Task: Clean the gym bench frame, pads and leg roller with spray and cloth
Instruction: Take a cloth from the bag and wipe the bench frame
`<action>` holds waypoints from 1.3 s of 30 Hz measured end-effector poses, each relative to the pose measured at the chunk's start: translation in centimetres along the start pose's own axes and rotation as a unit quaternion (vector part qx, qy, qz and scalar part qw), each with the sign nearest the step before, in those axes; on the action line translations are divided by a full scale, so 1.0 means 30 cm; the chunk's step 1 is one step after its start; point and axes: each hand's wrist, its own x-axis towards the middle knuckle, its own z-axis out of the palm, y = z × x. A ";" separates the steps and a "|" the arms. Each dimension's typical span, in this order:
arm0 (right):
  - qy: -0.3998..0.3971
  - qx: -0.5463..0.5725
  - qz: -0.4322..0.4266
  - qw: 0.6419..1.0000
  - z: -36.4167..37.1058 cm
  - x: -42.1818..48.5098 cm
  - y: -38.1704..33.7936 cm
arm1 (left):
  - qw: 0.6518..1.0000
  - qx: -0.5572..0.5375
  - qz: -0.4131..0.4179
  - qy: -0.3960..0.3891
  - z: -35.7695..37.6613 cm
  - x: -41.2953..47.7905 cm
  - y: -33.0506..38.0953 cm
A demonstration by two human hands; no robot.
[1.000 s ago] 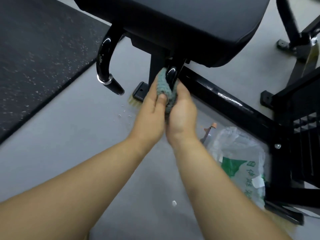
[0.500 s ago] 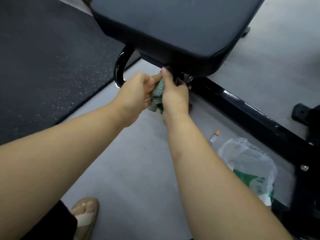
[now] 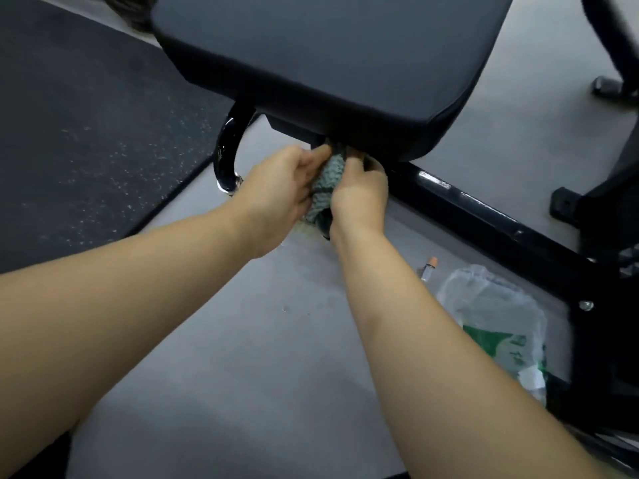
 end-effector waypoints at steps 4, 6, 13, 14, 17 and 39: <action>0.084 -0.129 -0.111 0.982 0.034 -0.090 0.106 | 0.986 0.146 -0.012 -0.078 -0.119 -0.025 -0.059; 0.132 -0.220 -0.159 0.953 0.057 -0.136 0.191 | 0.980 0.143 -0.054 -0.130 -0.182 -0.038 -0.081; 0.327 -0.182 -0.166 0.912 0.171 -0.167 0.274 | 0.956 0.138 -0.130 -0.225 -0.357 0.036 -0.030; 0.353 -0.168 -0.151 0.908 0.178 -0.174 0.277 | 0.950 0.155 -0.135 -0.235 -0.382 0.042 -0.020; 0.434 -0.083 -0.113 0.890 0.192 -0.179 0.286 | 0.950 0.176 -0.132 -0.223 -0.451 0.051 0.014; 0.255 0.098 -0.106 0.956 0.578 -0.166 0.139 | 0.973 0.166 0.018 -0.160 -0.722 0.177 0.105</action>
